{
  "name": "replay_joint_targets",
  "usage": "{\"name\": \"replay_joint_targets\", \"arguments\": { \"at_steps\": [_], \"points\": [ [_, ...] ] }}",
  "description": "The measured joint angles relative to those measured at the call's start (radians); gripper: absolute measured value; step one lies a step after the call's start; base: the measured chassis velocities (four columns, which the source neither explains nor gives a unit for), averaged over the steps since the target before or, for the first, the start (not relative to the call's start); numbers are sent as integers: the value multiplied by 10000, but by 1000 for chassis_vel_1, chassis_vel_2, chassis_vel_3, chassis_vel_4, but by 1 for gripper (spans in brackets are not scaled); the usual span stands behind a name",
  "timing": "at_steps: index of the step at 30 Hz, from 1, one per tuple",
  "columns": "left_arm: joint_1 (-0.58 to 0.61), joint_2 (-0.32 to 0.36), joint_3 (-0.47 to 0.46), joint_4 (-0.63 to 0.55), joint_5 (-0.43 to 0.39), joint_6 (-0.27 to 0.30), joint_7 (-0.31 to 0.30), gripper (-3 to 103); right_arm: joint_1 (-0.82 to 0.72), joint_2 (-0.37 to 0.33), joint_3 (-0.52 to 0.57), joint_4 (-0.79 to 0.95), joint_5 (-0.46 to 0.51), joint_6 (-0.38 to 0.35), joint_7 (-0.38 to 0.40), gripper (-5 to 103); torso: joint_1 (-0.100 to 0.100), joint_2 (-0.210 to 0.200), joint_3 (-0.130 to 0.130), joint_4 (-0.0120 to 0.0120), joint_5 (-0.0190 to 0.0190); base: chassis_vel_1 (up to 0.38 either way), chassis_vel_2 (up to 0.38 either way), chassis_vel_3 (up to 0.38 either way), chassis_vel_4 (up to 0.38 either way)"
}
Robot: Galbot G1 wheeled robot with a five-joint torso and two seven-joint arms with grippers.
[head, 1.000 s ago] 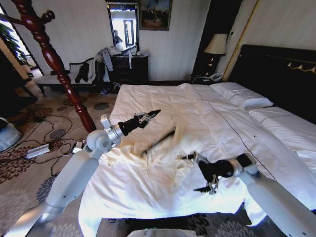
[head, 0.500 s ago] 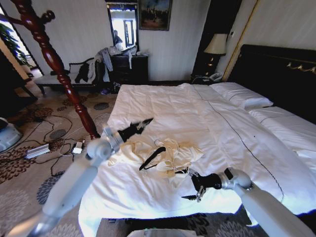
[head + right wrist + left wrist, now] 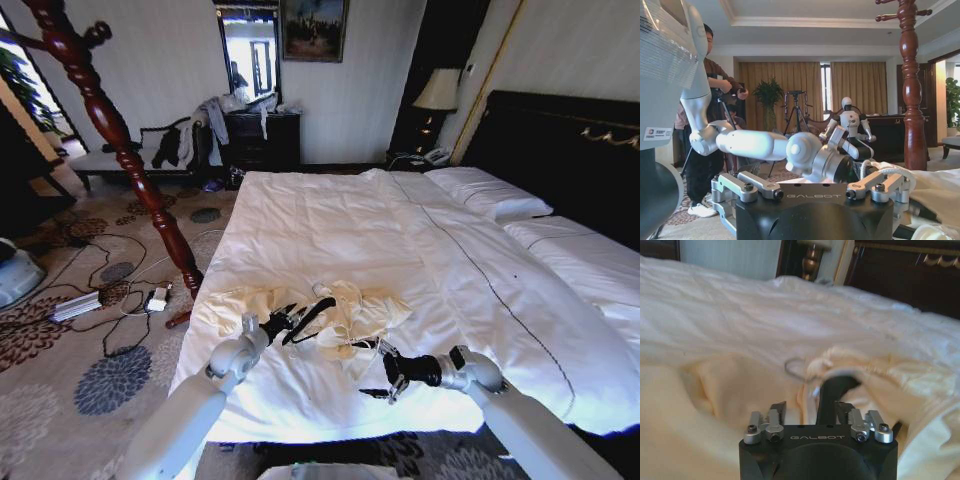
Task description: Pick up the clothes from the bed and hang them on the clothes hanger.
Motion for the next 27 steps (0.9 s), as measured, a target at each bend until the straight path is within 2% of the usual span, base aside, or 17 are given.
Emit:
{"name": "replay_joint_targets", "arguments": {
  "at_steps": [3,7,9,10,11,17,22,27],
  "points": [
    [-62,-198,187,306,277,-20,-19,74,121,44,-75,-110,7,33,66,100,0,0,0,2,0,0,0,0,0],
    [-162,-302,319,388,315,-22,-5,77,155,51,-86,-166,33,75,86,100,0,0,0,1,0,0,0,0,0],
    [-233,-319,408,406,341,-21,1,68,134,43,-76,-174,54,121,86,100,0,0,0,0,0,0,0,0,0],
    [-233,-319,408,406,341,-21,1,68,134,43,-76,-174,54,121,86,100,0,0,0,0,0,0,0,0,0],
    [-266,-321,443,412,390,-20,1,62,111,26,-54,-176,64,149,86,100,0,0,0,0,0,0,0,0,0],
    [-299,-285,377,86,845,-19,-54,52,-11,-43,68,-215,118,277,33,100,1,0,0,0,-1,0,0,0,0],
    [-280,-48,368,-310,872,-11,-87,56,-36,-25,105,-282,168,337,7,100,0,0,0,1,0,0,0,0,0],
    [-452,-126,732,72,1108,-9,-69,57,8,58,26,-340,167,344,6,100,1,0,0,1,0,0,0,0,0]
  ]
}}
